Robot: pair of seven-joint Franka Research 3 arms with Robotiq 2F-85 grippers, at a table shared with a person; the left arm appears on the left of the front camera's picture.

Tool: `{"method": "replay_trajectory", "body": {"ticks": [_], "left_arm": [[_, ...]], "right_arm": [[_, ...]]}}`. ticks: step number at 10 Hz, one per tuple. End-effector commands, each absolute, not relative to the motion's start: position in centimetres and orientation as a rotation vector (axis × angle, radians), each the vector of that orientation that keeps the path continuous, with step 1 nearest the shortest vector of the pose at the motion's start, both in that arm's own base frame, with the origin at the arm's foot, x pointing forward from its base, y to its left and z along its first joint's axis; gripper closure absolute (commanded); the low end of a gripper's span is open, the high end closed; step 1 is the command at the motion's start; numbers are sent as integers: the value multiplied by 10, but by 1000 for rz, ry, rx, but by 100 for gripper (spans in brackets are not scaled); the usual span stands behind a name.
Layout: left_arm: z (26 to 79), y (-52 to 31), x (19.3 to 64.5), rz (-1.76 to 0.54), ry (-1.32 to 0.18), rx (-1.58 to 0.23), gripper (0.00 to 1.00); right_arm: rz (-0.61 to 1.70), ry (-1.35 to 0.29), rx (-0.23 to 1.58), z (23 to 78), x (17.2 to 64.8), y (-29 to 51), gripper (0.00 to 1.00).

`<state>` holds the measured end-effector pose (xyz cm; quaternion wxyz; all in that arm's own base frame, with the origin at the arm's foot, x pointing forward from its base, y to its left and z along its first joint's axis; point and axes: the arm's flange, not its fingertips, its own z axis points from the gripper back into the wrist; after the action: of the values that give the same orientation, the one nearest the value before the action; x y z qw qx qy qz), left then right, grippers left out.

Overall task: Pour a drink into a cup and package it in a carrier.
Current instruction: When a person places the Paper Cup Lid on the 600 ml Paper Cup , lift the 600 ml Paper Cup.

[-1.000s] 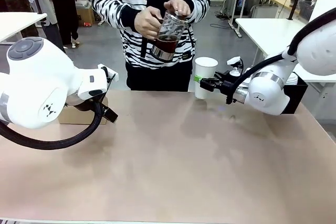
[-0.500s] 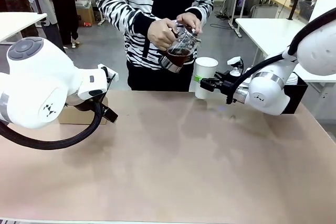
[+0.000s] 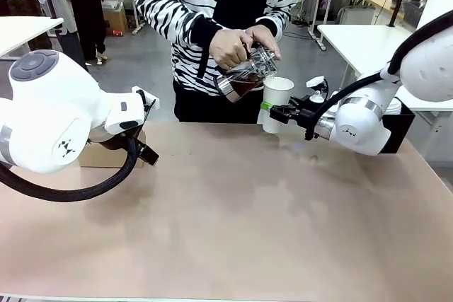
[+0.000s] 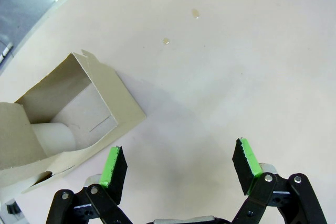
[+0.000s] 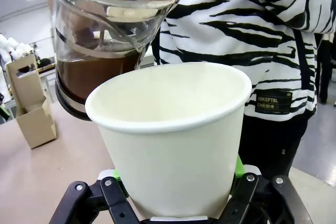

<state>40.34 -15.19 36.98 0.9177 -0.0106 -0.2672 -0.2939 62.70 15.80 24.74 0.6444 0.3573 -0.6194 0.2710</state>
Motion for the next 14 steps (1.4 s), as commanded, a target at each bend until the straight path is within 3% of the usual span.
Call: {"method": "replay_trajectory", "body": {"ticks": [1,14], "left_arm": [[370,-152,403,-605,-551,-24,0],[370,-152,403,-605,-551,-24,0]], "right_arm": [[602,-1412,810,248,628,160,20],[602,-1412,810,248,628,160,20]]}}
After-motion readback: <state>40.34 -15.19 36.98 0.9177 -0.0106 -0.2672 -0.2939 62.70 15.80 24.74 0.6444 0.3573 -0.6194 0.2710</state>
